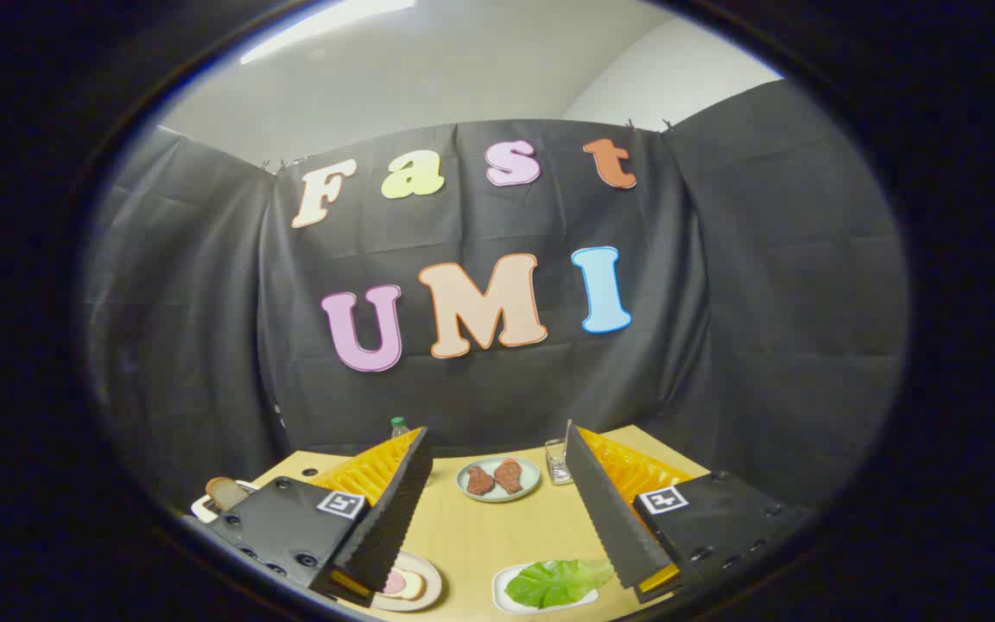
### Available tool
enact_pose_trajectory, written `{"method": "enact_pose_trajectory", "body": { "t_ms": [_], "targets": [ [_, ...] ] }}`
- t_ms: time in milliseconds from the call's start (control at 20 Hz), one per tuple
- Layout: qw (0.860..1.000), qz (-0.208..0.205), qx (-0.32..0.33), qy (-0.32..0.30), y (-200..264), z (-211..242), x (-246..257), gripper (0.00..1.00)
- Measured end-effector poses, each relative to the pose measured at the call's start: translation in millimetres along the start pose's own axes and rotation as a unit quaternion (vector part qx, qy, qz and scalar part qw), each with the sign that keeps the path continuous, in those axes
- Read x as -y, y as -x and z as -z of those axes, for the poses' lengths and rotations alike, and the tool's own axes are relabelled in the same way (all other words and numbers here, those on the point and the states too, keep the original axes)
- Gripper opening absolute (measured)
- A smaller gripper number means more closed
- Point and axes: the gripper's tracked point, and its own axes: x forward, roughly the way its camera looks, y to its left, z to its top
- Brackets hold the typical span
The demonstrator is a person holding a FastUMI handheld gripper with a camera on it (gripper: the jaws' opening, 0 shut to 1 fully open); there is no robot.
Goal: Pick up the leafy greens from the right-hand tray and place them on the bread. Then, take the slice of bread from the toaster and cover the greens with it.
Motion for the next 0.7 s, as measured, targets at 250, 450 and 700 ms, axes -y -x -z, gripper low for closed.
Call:
{"method": "enact_pose_trajectory", "body": {
  "t_ms": [250, 450, 700],
  "targets": [
    [1.000, 0.013, 0.005, 0.006, -3, -3, 10, 0.98],
    [1.000, 0.027, 0.006, 0.013, -4, 1, 13, 0.98],
    [1.000, 0.029, -0.004, -0.004, -6, 6, 10, 0.98]
  ]
}}
